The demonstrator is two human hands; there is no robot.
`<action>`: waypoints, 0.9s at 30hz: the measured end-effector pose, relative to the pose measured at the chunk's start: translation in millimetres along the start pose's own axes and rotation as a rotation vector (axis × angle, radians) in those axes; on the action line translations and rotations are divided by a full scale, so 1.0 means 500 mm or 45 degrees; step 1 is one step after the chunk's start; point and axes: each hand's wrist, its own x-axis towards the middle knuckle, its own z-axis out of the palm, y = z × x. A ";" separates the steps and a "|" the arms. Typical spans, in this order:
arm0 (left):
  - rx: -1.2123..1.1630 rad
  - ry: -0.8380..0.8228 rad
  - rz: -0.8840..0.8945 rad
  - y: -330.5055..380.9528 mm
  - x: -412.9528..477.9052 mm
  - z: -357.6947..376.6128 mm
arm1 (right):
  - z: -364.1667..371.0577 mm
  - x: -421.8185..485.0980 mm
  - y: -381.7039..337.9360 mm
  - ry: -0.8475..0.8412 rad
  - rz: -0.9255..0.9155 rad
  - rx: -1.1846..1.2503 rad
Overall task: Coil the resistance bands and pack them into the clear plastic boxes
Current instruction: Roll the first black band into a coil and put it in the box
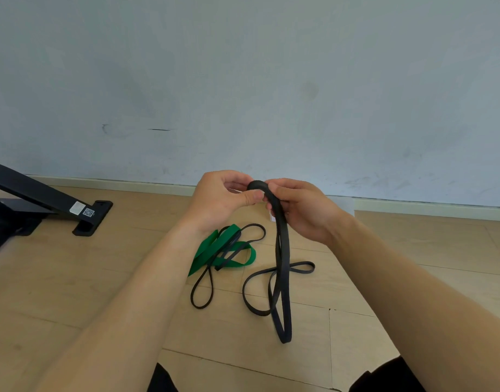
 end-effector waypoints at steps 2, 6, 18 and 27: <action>-0.164 0.052 -0.044 -0.005 -0.002 0.012 | 0.009 0.000 0.008 -0.031 0.072 0.168; -0.478 0.121 -0.129 -0.005 -0.004 0.030 | 0.017 0.000 0.009 -0.015 0.110 0.298; -0.958 0.157 -0.288 -0.011 -0.005 0.084 | 0.010 0.003 0.007 -0.016 0.119 0.273; -0.008 -0.144 0.063 -0.004 0.002 0.023 | -0.012 0.001 -0.017 0.096 0.184 0.036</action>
